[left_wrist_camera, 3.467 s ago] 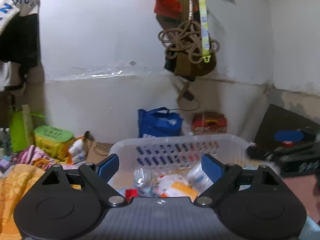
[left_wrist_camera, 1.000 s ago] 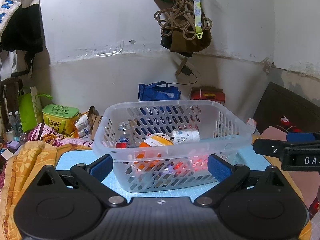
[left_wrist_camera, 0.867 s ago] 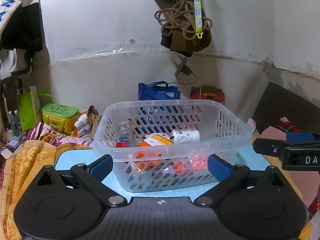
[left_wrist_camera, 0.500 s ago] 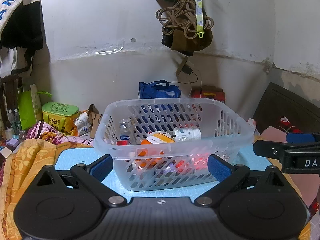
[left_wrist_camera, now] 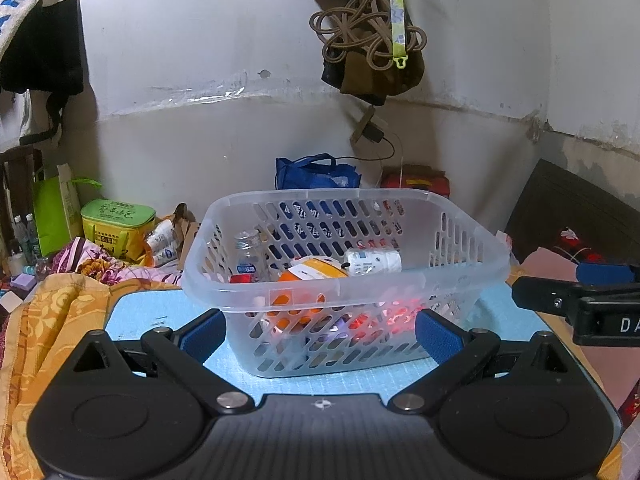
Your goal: Organize objects
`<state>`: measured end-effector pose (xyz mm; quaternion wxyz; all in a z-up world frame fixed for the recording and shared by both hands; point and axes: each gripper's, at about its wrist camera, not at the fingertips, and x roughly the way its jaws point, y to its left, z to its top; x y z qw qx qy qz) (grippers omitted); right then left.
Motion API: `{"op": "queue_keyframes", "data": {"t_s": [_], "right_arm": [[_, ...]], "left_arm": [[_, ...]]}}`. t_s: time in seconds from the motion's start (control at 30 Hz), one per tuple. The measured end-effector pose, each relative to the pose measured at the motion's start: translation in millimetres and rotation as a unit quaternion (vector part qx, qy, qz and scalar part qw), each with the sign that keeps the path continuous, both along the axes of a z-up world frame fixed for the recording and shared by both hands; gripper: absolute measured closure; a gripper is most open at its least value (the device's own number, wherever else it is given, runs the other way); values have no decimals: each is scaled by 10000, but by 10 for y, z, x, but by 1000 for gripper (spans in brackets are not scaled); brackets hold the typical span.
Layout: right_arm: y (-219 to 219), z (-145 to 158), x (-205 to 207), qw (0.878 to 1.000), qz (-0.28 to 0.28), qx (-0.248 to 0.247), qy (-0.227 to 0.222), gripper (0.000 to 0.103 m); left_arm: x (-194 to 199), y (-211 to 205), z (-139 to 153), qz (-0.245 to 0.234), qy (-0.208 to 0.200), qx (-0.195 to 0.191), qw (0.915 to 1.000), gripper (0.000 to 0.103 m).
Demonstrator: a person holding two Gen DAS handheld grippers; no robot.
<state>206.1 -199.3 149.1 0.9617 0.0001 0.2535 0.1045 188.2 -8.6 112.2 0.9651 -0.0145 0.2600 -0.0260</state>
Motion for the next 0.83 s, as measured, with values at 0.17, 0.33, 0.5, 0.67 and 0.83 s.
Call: {"op": "queue_keyframes", "data": {"t_s": [0.17,0.33,0.5,0.67,0.83], "right_arm": [[-37,-4,4,10000,3,47,-19,0],[-59,-26,28,10000,-2,74,16,0],[-67,-38,35,10000,-7,70,29,0],[-72,-50,45,10000,-9,50,28,0],[-100,-95,101,9999,-30,53,80,0]], "left_arm": [[9,-5,-14,3,-3,-21,10000,1],[27,-24,-28,-19,18,-28,10000,1],[50,-29,-35,-6,0,-42,10000,1],[102,-29,-55,-1,-83,-52,10000,1],[124,-79,-55,156,-316,161,9992,1]]}}
